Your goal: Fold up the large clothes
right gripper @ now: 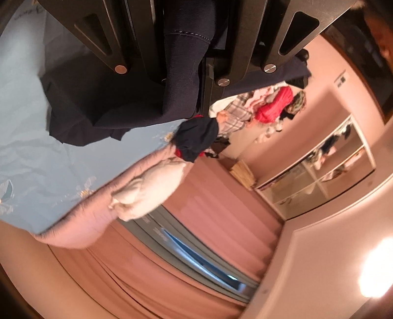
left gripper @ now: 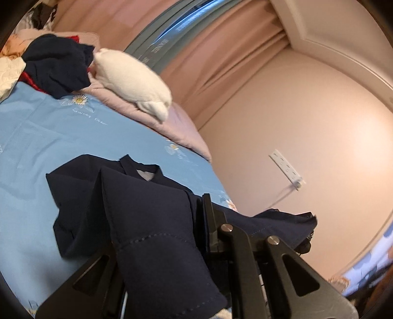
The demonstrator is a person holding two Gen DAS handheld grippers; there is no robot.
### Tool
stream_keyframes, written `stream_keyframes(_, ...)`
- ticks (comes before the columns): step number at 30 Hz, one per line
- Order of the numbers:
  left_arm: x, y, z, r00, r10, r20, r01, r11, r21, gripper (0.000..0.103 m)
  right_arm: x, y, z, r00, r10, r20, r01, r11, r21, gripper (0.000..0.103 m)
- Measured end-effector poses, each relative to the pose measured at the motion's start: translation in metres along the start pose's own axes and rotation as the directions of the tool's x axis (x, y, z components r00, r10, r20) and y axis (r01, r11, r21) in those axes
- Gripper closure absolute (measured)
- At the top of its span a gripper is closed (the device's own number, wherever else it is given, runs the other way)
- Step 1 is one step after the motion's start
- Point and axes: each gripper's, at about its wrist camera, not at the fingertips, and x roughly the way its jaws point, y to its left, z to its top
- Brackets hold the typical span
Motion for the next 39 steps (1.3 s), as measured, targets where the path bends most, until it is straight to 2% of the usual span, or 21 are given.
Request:
stream_keyframes(5, 0.035, 0.036, 0.028, 0.999, 0.042, -0.028, -0.045, 0.995, -0.09, 0.091, 0.042, -0.028, 0.028, 0.998, -0.05, -0.037, 0.053, 0.995, 0.079, 0.096)
stream_keyframes(10, 0.074, 0.08, 0.05, 0.993, 0.086, -0.081, -0.099, 0.978, -0.184, 0.091, 0.075, -0.061, 0.044, 0.992, -0.099, -0.085, 0.111, 0.982, 0.153, 0.096)
stream_keyframes(15, 0.108, 0.133, 0.06, 0.982, 0.128, -0.141, -0.165, 0.941, -0.295, 0.094, 0.102, -0.104, 0.05, 0.975, -0.181, -0.132, 0.209, 0.946, 0.249, 0.096)
stream_keyframes(20, 0.143, 0.175, 0.058, 0.963, 0.161, -0.216, -0.232, 0.905, -0.357, 0.093, 0.123, -0.143, 0.04, 0.945, -0.242, -0.221, 0.304, 0.9, 0.314, 0.096)
stream_keyframes(27, 0.174, 0.218, 0.054, 0.947, 0.164, -0.276, -0.277, 0.852, -0.444, 0.093, 0.139, -0.174, 0.035, 0.916, -0.275, -0.292, 0.374, 0.848, 0.374, 0.096)
stream_keyframes(32, 0.188, 0.236, 0.056, 0.932, 0.193, -0.306, -0.326, 0.816, -0.477, 0.091, 0.149, -0.192, 0.031, 0.9, -0.276, -0.338, 0.408, 0.808, 0.425, 0.096)
stream_keyframes(33, 0.19, 0.24, 0.056, 0.929, 0.197, -0.315, -0.336, 0.806, -0.487, 0.088, 0.151, -0.197, 0.03, 0.897, -0.274, -0.347, 0.414, 0.798, 0.439, 0.093)
stream_keyframes(35, 0.195, 0.25, 0.055, 0.929, 0.185, -0.322, -0.338, 0.778, -0.53, 0.076, 0.154, -0.21, 0.026, 0.893, -0.262, -0.367, 0.423, 0.768, 0.482, 0.085)
stream_keyframes(36, 0.195, 0.256, 0.054, 0.936, 0.166, -0.311, -0.323, 0.757, -0.568, 0.067, 0.155, -0.217, 0.024, 0.895, -0.249, -0.37, 0.421, 0.745, 0.517, 0.08)
stream_keyframes(38, 0.197, 0.26, 0.056, 0.945, 0.142, -0.294, -0.299, 0.738, -0.605, 0.059, 0.151, -0.228, 0.02, 0.904, -0.219, -0.368, 0.407, 0.707, 0.578, 0.075)
stream_keyframes(39, 0.197, 0.262, 0.056, 0.95, 0.129, -0.284, -0.284, 0.73, -0.621, 0.051, 0.153, -0.229, 0.021, 0.906, -0.214, -0.366, 0.403, 0.701, 0.588, 0.073)
